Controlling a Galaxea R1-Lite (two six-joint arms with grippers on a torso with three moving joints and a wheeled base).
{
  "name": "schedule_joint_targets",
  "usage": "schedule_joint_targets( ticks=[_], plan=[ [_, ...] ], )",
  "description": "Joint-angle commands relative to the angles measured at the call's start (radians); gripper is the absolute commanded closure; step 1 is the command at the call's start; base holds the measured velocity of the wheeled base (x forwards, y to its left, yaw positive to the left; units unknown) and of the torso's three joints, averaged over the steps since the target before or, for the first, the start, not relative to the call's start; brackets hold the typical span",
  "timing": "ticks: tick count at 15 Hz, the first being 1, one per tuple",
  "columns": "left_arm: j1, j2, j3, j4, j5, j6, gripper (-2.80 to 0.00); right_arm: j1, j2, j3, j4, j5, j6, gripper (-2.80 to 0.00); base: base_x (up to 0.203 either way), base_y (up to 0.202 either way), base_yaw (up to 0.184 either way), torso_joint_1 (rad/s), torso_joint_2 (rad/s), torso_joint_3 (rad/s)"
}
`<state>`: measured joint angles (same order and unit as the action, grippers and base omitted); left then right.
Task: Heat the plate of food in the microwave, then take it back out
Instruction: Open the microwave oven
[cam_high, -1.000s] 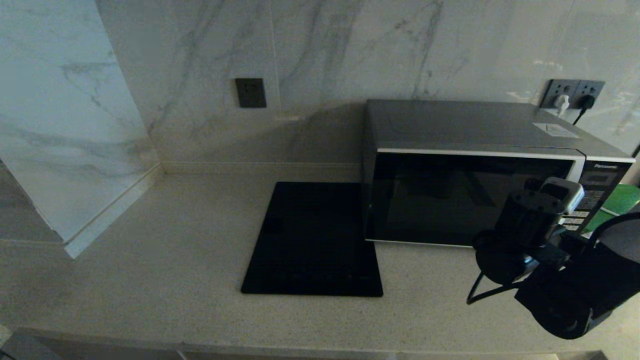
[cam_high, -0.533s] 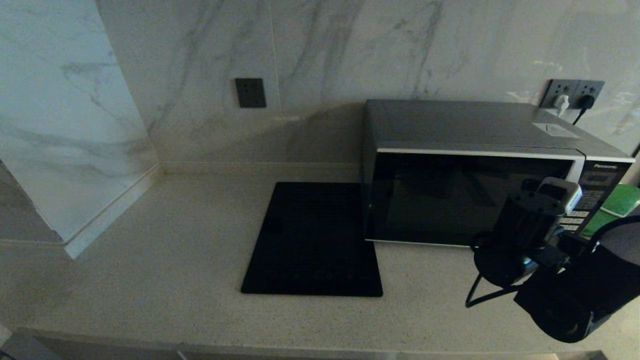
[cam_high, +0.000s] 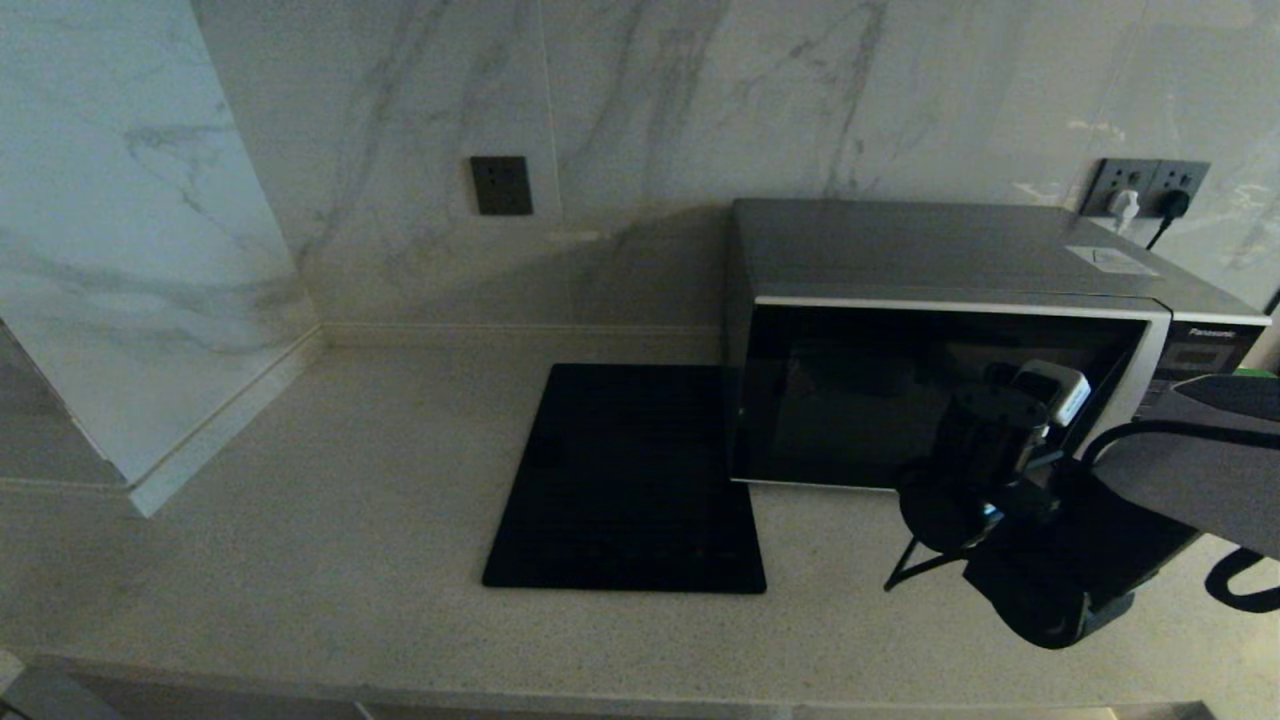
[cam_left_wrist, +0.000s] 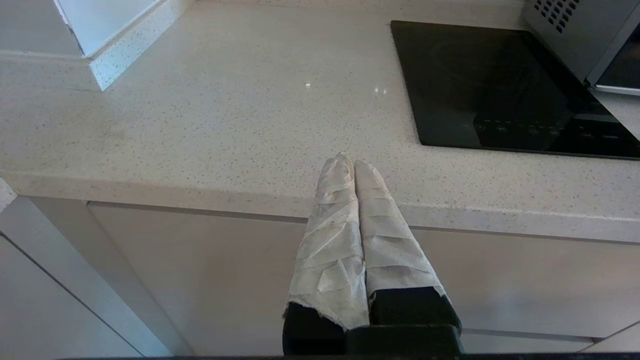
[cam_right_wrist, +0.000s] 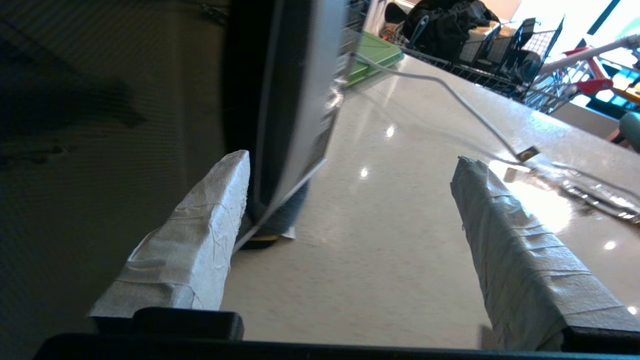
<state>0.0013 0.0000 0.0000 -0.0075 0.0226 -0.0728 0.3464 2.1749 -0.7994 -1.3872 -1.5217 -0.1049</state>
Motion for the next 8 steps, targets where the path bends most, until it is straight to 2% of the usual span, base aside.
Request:
schedule_joint_targets(
  ticks=[1, 8],
  plan=[
    [0.000, 0.001, 0.000, 0.000, 0.000, -0.001, 0.00, -0.006, 0.072, -0.060, -0.013, -0.008, -0.007, -2.80, 0.000, 0.000, 0.000, 0.000, 0.00, 0.000],
    [0.000, 0.000, 0.000, 0.000, 0.000, -0.001, 0.00, -0.040, 0.118, -0.218, -0.009, -0.008, -0.121, -2.80, 0.000, 0.000, 0.000, 0.000, 0.00, 0.000]
  ],
)
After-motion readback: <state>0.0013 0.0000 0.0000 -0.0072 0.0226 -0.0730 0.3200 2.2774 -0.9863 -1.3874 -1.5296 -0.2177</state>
